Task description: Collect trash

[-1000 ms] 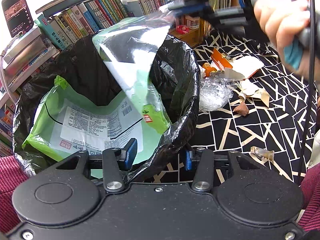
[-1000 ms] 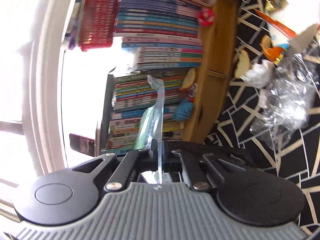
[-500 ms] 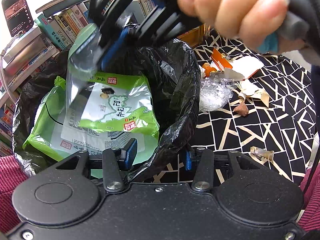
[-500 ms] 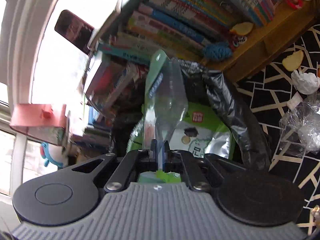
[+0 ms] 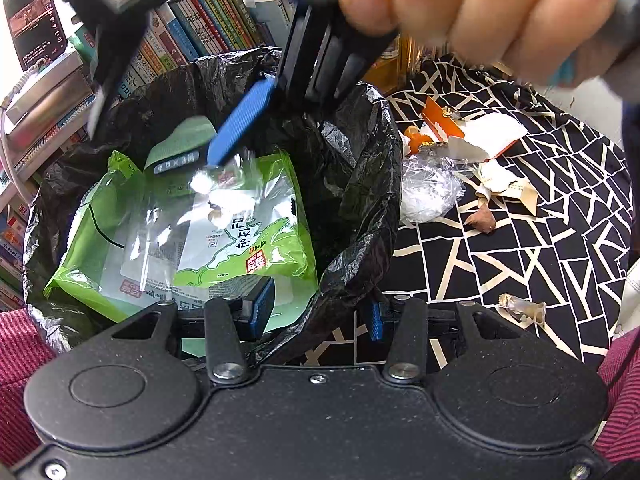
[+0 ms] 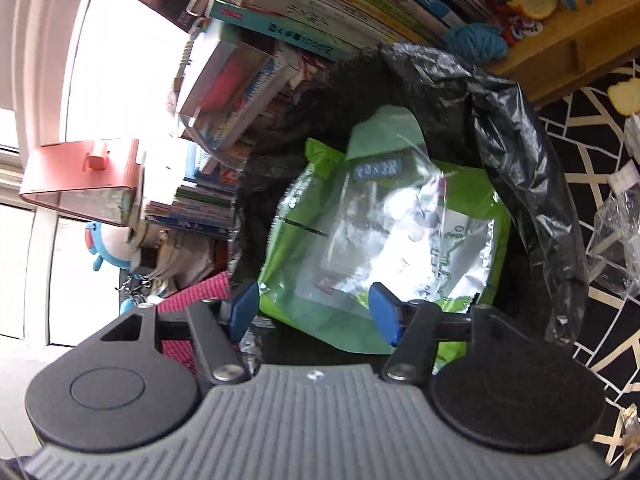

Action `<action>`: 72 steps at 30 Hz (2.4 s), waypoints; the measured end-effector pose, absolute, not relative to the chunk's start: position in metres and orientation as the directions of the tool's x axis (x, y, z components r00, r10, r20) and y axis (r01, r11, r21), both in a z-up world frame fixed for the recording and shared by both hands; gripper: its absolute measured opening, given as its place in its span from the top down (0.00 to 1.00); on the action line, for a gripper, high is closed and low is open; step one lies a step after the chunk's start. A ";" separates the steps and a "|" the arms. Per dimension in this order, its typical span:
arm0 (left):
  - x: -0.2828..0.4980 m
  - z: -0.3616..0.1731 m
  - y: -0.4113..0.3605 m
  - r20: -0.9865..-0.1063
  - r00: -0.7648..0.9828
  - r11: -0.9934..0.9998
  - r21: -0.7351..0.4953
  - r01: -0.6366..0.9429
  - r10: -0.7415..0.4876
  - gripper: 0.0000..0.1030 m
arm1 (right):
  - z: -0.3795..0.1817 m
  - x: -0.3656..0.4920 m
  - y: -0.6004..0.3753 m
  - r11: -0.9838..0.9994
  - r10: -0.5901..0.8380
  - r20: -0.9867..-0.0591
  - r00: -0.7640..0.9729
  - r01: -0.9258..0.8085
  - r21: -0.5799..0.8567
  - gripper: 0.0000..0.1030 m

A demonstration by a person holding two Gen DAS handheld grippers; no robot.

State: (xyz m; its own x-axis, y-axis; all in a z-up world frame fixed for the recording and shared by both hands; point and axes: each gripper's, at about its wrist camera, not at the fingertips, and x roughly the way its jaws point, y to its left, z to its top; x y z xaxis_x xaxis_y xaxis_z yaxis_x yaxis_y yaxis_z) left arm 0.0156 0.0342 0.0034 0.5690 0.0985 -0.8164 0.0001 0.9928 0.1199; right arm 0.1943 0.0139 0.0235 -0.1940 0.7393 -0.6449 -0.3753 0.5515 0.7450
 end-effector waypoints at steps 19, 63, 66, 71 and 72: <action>0.017 0.004 0.034 -0.817 0.568 0.992 0.123 0.000 0.101 0.58 | 0.038 0.212 -0.165 0.825 0.560 -0.744 0.365 -0.164 0.540 0.10; 0.017 0.002 0.032 -0.816 0.568 0.991 0.135 0.004 0.109 0.57 | -0.018 0.169 -0.163 0.907 0.420 -0.848 0.322 -0.182 0.380 0.92; 0.017 0.002 0.032 -0.816 0.568 0.991 0.135 0.004 0.108 0.57 | 0.022 0.166 -0.155 0.858 0.514 -0.769 0.380 -0.241 0.454 0.92; 0.017 0.002 0.032 -0.816 0.568 0.991 0.134 0.004 0.108 0.57 | 0.073 0.164 -0.133 0.730 0.683 -0.625 0.378 -0.381 0.566 0.91; 0.017 0.002 0.032 -0.816 0.568 0.991 0.135 0.004 0.109 0.57 | 0.077 0.165 -0.124 0.705 0.709 -0.606 0.362 -0.405 0.583 0.90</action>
